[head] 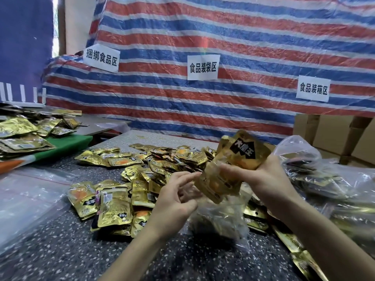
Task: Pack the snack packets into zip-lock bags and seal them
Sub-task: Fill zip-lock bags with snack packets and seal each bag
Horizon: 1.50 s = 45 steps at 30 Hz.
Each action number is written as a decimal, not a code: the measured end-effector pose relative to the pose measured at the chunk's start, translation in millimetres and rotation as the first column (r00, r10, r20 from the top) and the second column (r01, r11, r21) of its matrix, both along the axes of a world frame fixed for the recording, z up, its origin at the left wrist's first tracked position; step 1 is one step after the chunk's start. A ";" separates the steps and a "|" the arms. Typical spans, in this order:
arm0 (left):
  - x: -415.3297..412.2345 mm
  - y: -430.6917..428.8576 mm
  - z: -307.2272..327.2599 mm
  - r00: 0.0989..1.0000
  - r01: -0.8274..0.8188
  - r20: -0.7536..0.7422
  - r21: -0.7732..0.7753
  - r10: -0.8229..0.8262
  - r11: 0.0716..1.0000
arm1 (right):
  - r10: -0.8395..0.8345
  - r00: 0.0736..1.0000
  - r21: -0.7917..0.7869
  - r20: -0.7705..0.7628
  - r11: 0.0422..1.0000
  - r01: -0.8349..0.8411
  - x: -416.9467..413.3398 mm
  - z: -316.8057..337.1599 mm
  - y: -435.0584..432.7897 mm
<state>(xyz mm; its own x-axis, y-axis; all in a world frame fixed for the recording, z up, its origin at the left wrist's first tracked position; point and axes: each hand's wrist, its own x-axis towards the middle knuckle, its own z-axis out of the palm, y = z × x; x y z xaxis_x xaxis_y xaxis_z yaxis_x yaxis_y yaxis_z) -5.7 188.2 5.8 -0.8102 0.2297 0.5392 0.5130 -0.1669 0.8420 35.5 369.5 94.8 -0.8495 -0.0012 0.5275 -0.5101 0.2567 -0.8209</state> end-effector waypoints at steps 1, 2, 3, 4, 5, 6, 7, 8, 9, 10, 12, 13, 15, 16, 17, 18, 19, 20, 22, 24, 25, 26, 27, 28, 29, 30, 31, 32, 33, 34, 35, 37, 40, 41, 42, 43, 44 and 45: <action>-0.8 -1.1 0.4 1.000 -0.005 0.013 0.019 0.005 1.000 | 0.033 0.999 0.051 0.010 0.998 -0.033 0.6 -0.4 2.9; -0.7 -1.5 0.7 1.000 -0.005 0.026 0.037 0.004 0.999 | 0.064 0.998 0.093 0.022 0.993 -0.066 1.2 -1.4 5.2; -0.7 -1.2 0.8 0.999 -0.003 0.038 0.048 0.001 0.999 | 0.092 0.995 0.126 0.033 0.987 -0.096 1.1 -3.1 7.4; -0.2 -0.8 1.0 0.999 0.000 0.049 0.053 -0.002 0.999 | 0.115 0.992 0.146 0.047 0.982 -0.121 1.0 -5.0 9.6; -0.1 -0.2 1.1 0.999 0.004 0.052 0.056 -0.006 0.998 | 0.132 0.989 0.161 0.066 0.977 -0.141 0.4 -7.3 11.6; 0.7 0.2 1.5 0.999 0.008 0.044 0.057 -0.010 0.998 | 0.144 0.985 0.179 0.094 0.971 -0.159 0.0 -9.2 13.4; 1.1 0.1 1.9 1.000 0.006 0.025 0.052 -0.007 0.999 | 0.151 0.980 0.208 0.133 0.962 -0.177 -0.2 -10.4 14.7; 1.7 -0.2 2.7 1.000 -0.004 0.000 0.038 0.004 0.999 | 0.152 0.973 0.245 0.173 0.950 -0.192 -0.4 -11.0 15.4; 2.6 -0.3 3.3 0.999 -0.025 -0.031 0.014 0.026 1.000 | 0.143 0.968 0.288 0.204 0.937 -0.199 -1.3 -11.5 15.7; 3.1 -0.2 3.7 0.996 -0.058 -0.063 -0.013 0.058 0.998 | 0.127 0.967 0.330 0.220 0.923 -0.196 -2.9 -11.6 16.0; 3.7 1.0 3.9 0.987 -0.120 -0.109 -0.045 0.115 0.992 | 0.070 0.972 0.393 0.225 0.906 -0.156 -5.8 -10.3 15.8; 3.9 1.4 4.2 0.984 -0.138 -0.116 -0.044 0.132 0.989 | 0.040 0.976 0.424 0.213 0.897 -0.129 -6.2 -9.2 15.4; 3.6 0.9 5.8 0.976 -0.178 -0.134 -0.043 0.171 0.983 | 0.011 0.989 0.484 0.145 0.871 -0.081 -5.8 -8.3 16.1; 3.6 0.1 7.4 0.972 -0.196 -0.143 -0.046 0.188 0.980 | 0.015 0.994 0.500 0.108 0.864 -0.067 -4.9 -8.8 16.7; 3.8 -0.7 9.0 0.969 -0.209 -0.146 -0.046 0.201 0.977 | 0.026 0.997 0.504 0.077 0.861 -0.062 -3.6 -9.4 16.7; 4.4 -1.3 10.6 0.968 -0.215 -0.139 -0.041 0.208 0.976 | 0.042 0.998 0.505 0.054 0.861 -0.064 -2.8 -10.2 16.5; 5.2 -1.7 12.2 0.971 -0.212 -0.123 -0.032 0.206 0.977 | 0.057 0.997 0.508 0.044 0.858 -0.071 -2.4 -11.0 16.0; 6.9 -1.4 14.0 0.974 -0.203 -0.106 -0.028 0.199 0.979 | 0.066 0.997 0.518 0.044 0.851 -0.080 -2.7 -11.7 15.8; 11.3 1.5 17.5 0.981 -0.181 -0.072 -0.048 0.178 0.982 | 0.062 0.996 0.547 0.069 0.833 -0.090 -3.6 -12.4 15.9; 13.7 5.0 21.9 0.988 -0.153 -0.018 -0.054 0.152 0.987 | 0.057 0.988 0.557 0.144 0.821 -0.128 -4.3 -11.5 17.0; 14.1 6.5 24.2 0.988 -0.153 0.002 -0.056 0.153 0.987 | 0.064 0.981 0.563 0.183 0.812 -0.158 -4.3 -10.8 17.6; 14.8 7.8 26.7 0.985 -0.169 0.003 -0.076 0.170 0.983 | 0.073 0.974 0.573 0.214 0.798 -0.185 -4.0 -10.3 18.1; 15.6 9.1 29.6 0.981 -0.195 -0.011 -0.114 0.195 0.974 | 0.076 0.970 0.587 0.232 0.784 -0.202 -3.2 -9.5 18.2; 16.0 9.9 32.9 0.976 -0.217 -0.025 -0.151 0.216 0.964 | 0.067 0.971 0.608 0.229 0.770 -0.196 -3.0 -8.4 18.5; 16.5 10.4 36.6 0.974 -0.227 -0.029 -0.175 0.225 0.958 | 0.045 0.976 0.626 0.213 0.760 -0.172 -2.8 -6.6 19.1; 17.0 10.2 40.4 0.974 -0.225 -0.025 -0.186 0.224 0.956 | 0.023 0.981 0.635 0.190 0.760 -0.141 -2.7 -4.5 20.0; 17.4 9.4 44.3 0.975 -0.221 -0.020 -0.194 0.221 0.956 | 0.008 0.984 0.628 0.178 0.769 -0.119 -2.4 -2.5 20.9; 17.5 7.9 48.9 0.975 -0.218 -0.014 -0.201 0.220 0.955 | 0.002 0.984 0.612 0.176 0.783 -0.111 -1.9 -0.8 21.8; 17.5 5.8 54.4 0.976 -0.215 -0.010 -0.208 0.218 0.954 | 0.002 0.983 0.596 0.182 0.795 -0.112 -0.9 1.1 22.2; 17.2 3.9 60.3 0.977 -0.207 -0.003 -0.220 0.212 0.953 | 0.005 0.982 0.593 0.187 0.797 -0.117 0.3 2.6 22.6; 16.9 2.1 65.9 0.979 -0.193 0.012 -0.238 0.202 0.952 | 0.013 0.981 0.604 0.196 0.786 -0.131 2.1 4.4 22.3; 17.7 0.9 74.4 0.982 -0.160 0.051 -0.300 0.183 0.941 | 0.019 0.967 0.668 0.255 0.720 -0.190 6.4 7.9 19.4; 18.6 1.9 77.7 0.967 -0.181 0.112 -0.335 0.230 0.925 | -0.026 0.936 0.764 0.352 0.585 -0.271 12.1 12.9 14.2; 19.0 1.8 77.6 0.957 -0.199 0.142 -0.311 0.252 0.929 | -0.054 0.922 0.773 0.384 0.565 -0.289 13.6 14.4 13.5; 19.2 1.4 77.5 0.948 -0.217 0.165 -0.285 0.271 0.934 | -0.082 0.907 0.773 0.414 0.558 -0.302 15.2 15.4 13.4; 19.6 0.5 77.7 0.942 -0.232 0.176 -0.267 0.284 0.935 | -0.108 0.896 0.773 0.430 0.556 -0.304 17.1 16.5 13.4; 20.2 -0.2 78.4 0.940 -0.242 0.176 -0.260 0.292 0.935 | -0.125 0.896 0.778 0.425 0.557 -0.291 19.6 17.6 13.5; 20.8 -0.9 78.8 0.939 -0.248 0.171 -0.260 0.298 0.933 | -0.135 0.906 0.786 0.402 0.558 -0.266 22.0 18.0 13.8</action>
<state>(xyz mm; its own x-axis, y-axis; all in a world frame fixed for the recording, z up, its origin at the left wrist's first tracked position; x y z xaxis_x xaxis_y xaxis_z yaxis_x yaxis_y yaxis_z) 15.1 187.3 84.6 -0.9459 0.0820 0.3139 0.3235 0.1669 0.9314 57.5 383.2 112.8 -0.9433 -0.3181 -0.0946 -0.2591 0.8841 -0.3888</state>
